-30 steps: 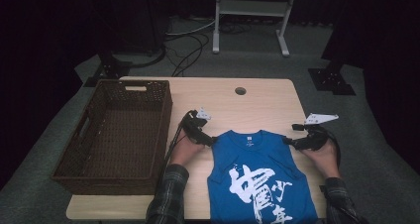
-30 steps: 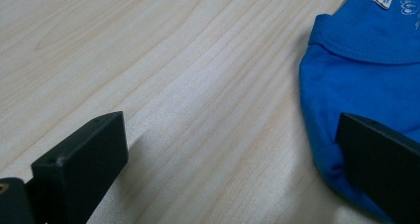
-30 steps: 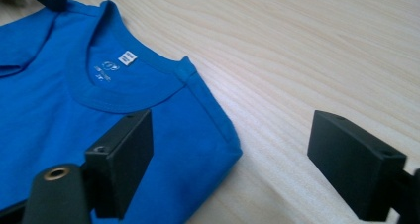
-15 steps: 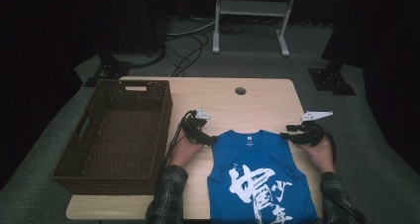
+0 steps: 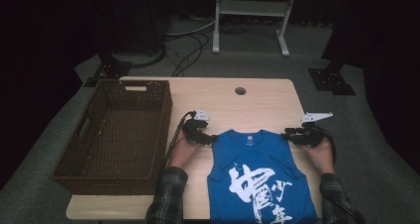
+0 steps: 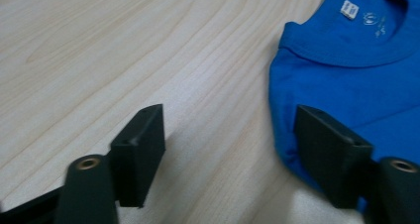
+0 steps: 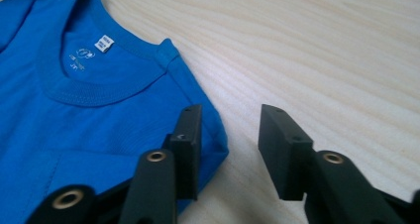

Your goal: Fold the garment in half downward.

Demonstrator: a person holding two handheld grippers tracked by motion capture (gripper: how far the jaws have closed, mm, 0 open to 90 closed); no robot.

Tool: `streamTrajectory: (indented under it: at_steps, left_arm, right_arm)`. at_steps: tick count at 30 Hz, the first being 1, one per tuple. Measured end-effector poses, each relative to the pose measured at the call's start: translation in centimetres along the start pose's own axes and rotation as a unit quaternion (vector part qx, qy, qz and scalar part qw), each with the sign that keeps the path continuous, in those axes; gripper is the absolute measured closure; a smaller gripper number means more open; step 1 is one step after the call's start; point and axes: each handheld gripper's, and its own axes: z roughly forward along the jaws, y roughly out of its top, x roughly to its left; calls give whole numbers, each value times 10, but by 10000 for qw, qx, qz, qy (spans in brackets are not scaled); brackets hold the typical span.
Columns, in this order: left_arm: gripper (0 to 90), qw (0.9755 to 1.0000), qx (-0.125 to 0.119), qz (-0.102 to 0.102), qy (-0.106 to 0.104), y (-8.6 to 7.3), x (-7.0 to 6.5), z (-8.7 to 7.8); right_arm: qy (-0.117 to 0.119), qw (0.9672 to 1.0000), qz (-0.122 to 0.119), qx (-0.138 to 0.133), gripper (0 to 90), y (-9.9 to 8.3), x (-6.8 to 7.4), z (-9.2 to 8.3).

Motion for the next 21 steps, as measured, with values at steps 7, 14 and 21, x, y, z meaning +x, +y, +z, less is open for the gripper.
streamTrajectory:
  at_steps: [7, 14, 21]
  left_arm:
    - [555, 9998, -85, 22, -167, -1, -5, -2]
    - [856, 9978, -104, -342, -562, -2, -7, -2]
    - [872, 9985, -132, -456, -263, 0, -5, 0]
  right_arm:
    - [91, 9999, -17, 73, 758, -3, 2, 2]
    - [175, 9998, 107, -12, 861, -6, 4, 3]
    - [38, 9999, 120, -40, 869, -4, 5, 5]
